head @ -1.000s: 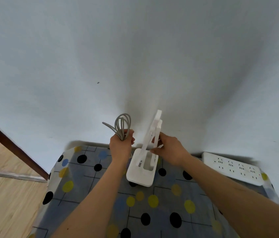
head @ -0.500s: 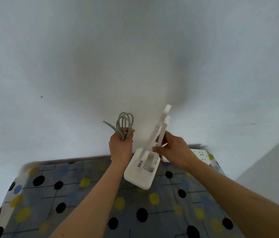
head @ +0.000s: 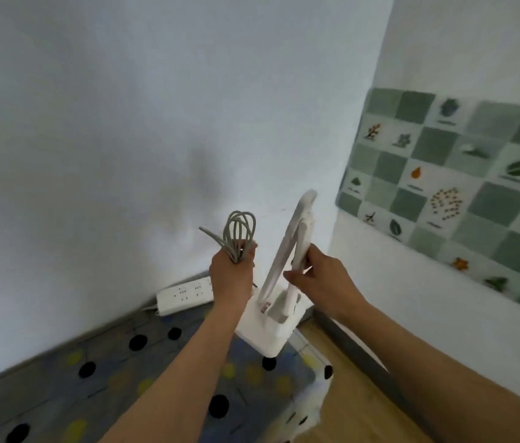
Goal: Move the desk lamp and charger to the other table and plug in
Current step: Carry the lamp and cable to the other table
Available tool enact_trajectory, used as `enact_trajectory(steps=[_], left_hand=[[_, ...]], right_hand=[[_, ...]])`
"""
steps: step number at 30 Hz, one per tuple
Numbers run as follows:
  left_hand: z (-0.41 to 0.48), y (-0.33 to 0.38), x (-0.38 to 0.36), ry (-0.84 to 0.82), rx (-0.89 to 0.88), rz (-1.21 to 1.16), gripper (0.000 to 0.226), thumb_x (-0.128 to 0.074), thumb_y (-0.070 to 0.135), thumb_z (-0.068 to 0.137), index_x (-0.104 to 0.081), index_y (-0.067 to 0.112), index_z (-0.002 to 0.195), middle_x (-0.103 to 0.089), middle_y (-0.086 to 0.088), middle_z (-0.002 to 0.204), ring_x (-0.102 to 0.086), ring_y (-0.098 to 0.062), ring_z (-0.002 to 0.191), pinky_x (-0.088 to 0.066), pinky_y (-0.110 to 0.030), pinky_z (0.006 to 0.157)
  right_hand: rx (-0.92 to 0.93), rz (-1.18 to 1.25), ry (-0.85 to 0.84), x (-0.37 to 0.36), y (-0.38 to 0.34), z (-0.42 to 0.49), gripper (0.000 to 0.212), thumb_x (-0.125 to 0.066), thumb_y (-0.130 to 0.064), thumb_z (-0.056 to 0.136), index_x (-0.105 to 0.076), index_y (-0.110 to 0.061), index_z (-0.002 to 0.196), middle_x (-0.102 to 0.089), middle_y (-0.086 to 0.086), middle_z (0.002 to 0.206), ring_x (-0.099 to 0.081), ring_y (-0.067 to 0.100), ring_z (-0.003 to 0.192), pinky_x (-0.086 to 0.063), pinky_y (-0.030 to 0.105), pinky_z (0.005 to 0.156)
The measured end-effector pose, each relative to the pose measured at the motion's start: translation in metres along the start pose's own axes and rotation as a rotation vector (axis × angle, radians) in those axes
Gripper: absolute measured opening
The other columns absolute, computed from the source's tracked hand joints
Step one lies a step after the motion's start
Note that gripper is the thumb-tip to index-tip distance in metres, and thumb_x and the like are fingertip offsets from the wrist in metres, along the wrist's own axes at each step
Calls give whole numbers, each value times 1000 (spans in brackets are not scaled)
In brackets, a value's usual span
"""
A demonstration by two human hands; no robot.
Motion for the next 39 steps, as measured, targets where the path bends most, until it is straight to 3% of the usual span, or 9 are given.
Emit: enact_trajectory(steps=[3,7,12,17,19,21,25,32,39], left_hand=[[-42,17,-73,-109,-41,-17,20,-66,24,86,-65,34,68,-62,9,57,-58,1,51,-44,-18,51],[-117,35,-181,-301,-65,-28,15,-65,25,87,-68,29,73,-60,9,55,-57,-3,48,-47,-27,53],[-216,50,-290,-465,-128,-16,14,-64,28,88,-68,17,81,-61,11,60,-60,-4,56,-47,-14,58],[-330,68,-396,-669,-103,-34,19,-63,30,88,-64,15,75,-61,4,61,-62,-12,58,-55,-28,62],[-370,76,-426,-749,-101,-67,22,-63,31,88,-61,20,69,-61,4,60,-61,-12,56,-53,-27,56],[-413,83,-455,-829,-83,-103,22,-64,32,87,-61,20,69,-61,3,60,-60,-13,53,-51,-26,48],[-494,99,-511,-1001,-67,-145,17,-67,28,87,-64,15,75,-59,5,59,-58,-15,52,-52,-33,52],[-638,123,-604,-1280,-106,-199,19,-65,30,88,-65,28,69,-58,9,52,-56,-7,48,-50,-29,48],[-774,159,-713,-1526,-135,-226,14,-63,28,88,-70,22,77,-59,5,58,-56,-7,52,-41,-22,36]], right_hand=[[-97,-6,102,59,50,-37,37,-62,-38,85,-51,-11,108,-67,6,100,-64,26,86,-56,43,81],[-211,-11,238,143,124,-103,35,-61,-36,88,-48,-19,116,-60,-6,100,-59,17,84,-50,28,74],[-379,-28,357,226,200,-193,38,-61,-35,88,-48,-20,121,-61,-3,109,-61,20,94,-54,37,85],[-564,-45,499,306,276,-289,33,-64,-37,87,-49,-25,114,-63,-4,112,-63,20,97,-54,39,88],[-626,-50,550,330,301,-322,30,-64,-38,87,-47,-27,110,-62,-6,108,-63,18,92,-54,39,88],[-693,-49,599,354,325,-359,25,-63,-38,87,-46,-27,103,-61,-8,101,-63,17,88,-56,36,84],[-807,-79,739,398,369,-428,21,-62,-36,87,-49,-20,89,-64,-6,86,-63,14,76,-56,30,68],[-971,-146,987,469,438,-539,28,-65,-34,85,-41,-27,71,-58,-11,68,-55,5,61,-34,13,46],[-1138,-180,1169,557,505,-643,26,-62,-33,81,-40,-24,70,-59,-4,69,-54,15,62,-37,24,49]])
Point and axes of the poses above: each hand's wrist, its own z-axis towards the middle knuckle, its own x-axis out of the back of the hand, y = z × x, the point moved 5 cm from there along z, towards the middle knuckle
